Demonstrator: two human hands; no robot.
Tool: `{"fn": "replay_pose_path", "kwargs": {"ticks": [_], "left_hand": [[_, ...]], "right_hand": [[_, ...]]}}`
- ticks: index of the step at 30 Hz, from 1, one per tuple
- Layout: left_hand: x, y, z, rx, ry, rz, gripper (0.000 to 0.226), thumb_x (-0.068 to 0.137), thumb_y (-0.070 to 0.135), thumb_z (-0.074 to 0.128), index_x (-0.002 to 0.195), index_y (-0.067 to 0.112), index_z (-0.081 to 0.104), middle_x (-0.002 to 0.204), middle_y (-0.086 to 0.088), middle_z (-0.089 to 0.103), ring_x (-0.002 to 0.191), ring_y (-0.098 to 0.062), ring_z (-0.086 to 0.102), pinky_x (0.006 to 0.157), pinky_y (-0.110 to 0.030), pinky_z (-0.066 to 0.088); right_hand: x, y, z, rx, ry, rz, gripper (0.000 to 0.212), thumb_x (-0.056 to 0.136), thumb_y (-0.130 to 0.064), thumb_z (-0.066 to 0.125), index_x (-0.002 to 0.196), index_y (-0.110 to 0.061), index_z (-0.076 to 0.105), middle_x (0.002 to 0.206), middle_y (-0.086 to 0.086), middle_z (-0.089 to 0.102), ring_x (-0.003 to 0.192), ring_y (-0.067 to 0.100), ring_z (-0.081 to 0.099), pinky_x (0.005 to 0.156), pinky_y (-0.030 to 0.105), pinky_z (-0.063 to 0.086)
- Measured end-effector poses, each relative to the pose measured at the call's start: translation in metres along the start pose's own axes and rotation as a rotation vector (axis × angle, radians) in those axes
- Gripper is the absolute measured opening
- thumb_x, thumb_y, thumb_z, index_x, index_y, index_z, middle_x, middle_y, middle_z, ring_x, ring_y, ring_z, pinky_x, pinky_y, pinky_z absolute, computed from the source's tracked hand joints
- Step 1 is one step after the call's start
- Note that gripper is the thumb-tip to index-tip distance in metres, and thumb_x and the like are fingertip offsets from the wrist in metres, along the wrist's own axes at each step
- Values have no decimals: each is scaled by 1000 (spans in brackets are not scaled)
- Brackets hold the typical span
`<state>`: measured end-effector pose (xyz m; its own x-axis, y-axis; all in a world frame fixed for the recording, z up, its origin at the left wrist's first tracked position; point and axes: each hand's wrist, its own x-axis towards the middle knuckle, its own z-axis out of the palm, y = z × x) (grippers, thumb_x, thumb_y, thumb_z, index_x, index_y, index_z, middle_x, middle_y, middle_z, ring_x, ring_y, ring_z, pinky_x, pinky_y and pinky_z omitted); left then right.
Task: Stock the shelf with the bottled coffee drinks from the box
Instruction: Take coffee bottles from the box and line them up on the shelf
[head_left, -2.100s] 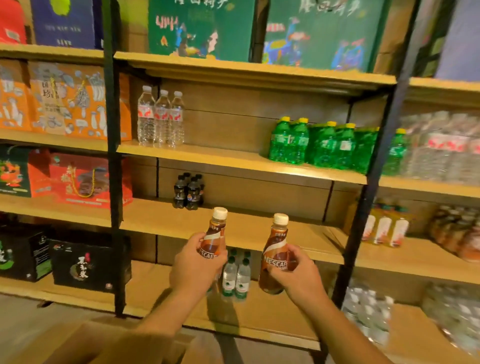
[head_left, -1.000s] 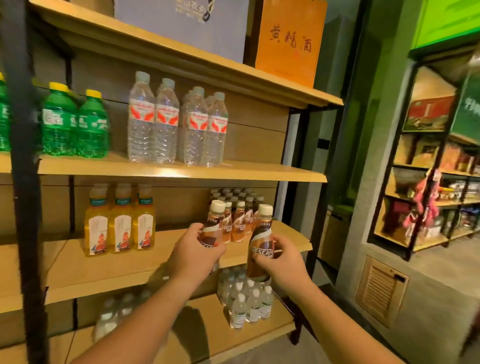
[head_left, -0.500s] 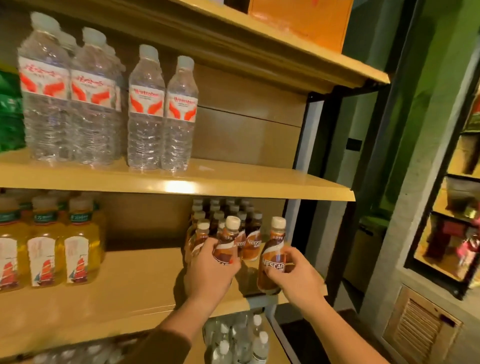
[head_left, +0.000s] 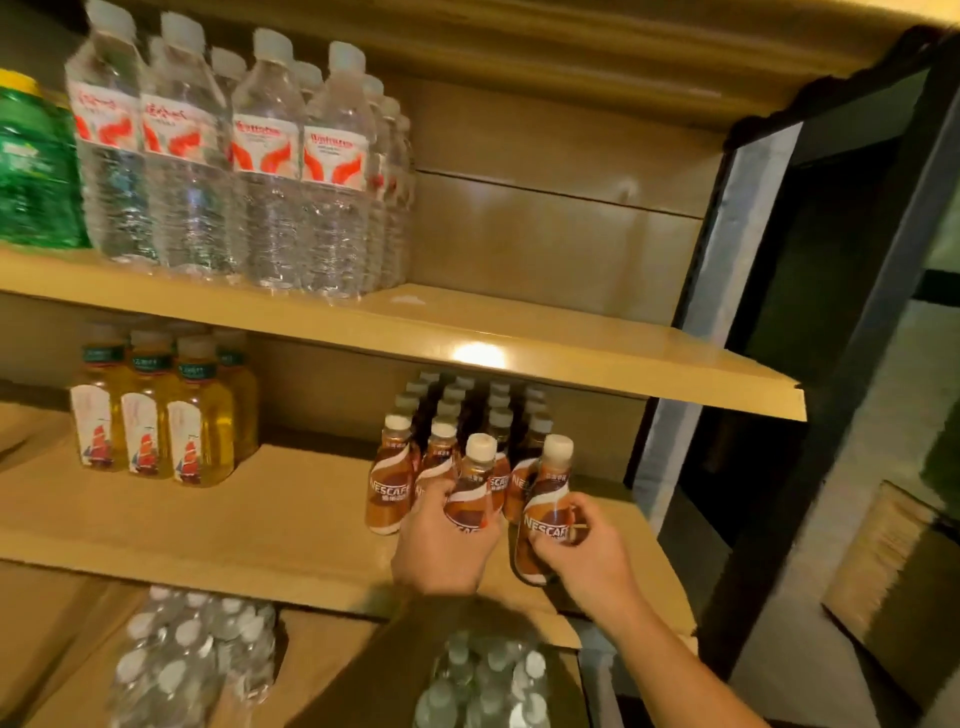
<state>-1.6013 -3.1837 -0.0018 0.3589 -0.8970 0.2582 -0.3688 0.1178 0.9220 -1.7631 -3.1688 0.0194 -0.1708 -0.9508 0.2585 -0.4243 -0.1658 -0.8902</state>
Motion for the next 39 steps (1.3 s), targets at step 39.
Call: {"fn": "replay_pose_path", "kwargs": {"ticks": [39], "left_hand": [[-6, -26, 56, 173, 112, 78, 49, 82, 29, 82, 121, 19, 53, 113, 4, 55, 103, -12, 54, 85, -22, 42]], "right_hand": [[52, 61, 15, 146, -178, -10, 47, 81, -13, 83, 115, -28, 54, 105, -16, 67, 100, 2, 66, 73, 13, 51]]}}
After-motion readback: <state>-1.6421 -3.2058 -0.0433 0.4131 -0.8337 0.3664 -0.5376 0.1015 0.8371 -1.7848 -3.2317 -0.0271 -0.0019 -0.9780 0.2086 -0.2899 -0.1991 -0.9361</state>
